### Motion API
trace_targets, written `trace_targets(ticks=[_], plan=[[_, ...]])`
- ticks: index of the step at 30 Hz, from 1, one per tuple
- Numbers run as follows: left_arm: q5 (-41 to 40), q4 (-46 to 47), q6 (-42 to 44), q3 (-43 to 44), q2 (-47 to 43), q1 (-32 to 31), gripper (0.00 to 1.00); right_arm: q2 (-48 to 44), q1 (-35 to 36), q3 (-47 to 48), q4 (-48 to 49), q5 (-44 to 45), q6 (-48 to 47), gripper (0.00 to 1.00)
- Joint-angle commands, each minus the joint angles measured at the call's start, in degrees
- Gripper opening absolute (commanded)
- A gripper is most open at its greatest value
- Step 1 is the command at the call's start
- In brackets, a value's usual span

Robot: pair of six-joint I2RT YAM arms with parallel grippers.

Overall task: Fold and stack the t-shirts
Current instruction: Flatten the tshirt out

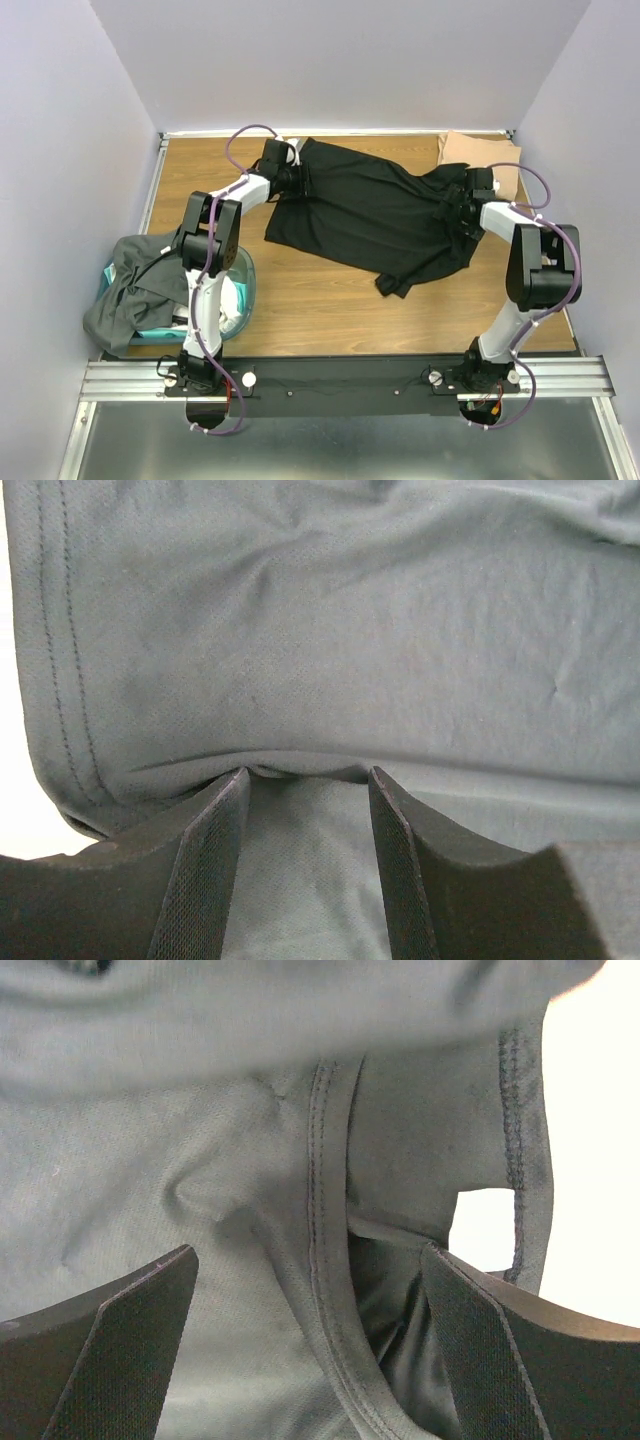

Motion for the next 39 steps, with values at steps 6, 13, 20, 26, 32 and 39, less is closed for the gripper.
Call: trace_targets(ticks=[6, 13, 20, 26, 32, 39], plan=[[0.0, -8.0, 4.1, 14.4, 10.6, -0.2, 0.59, 9.0, -1.8, 7.9, -4.4, 4.2, -1.3, 0.99], [1.8, -8.9, 5.9, 22.0, 13.2, -0.8, 0.60, 12.0, -2.0, 13.7, -5.7, 2.9, -2.8, 0.99], [-3.7, -7.1, 5.5, 17.0, 2.9, -1.0, 0.60, 9.2, -2.0, 14.8, -6.1, -2.3, -4.8, 0.98], [-10.4, -6.3, 4.0, 5.5, -10.8, -0.9, 0.60, 5.8, -2.0, 14.0, -6.1, -4.7, -5.3, 0.98], [-14.8, -7.9, 0.8, -8.7, -18.7, 0.2, 0.57, 1.8, -2.0, 12.0, -6.2, -7.6, -4.6, 0.98], [-16.5, -7.3, 0.7, -18.6, -21.5, 1.5, 0.51, -3.4, -2.0, 8.8, -6.5, -8.4, -5.0, 0.98]])
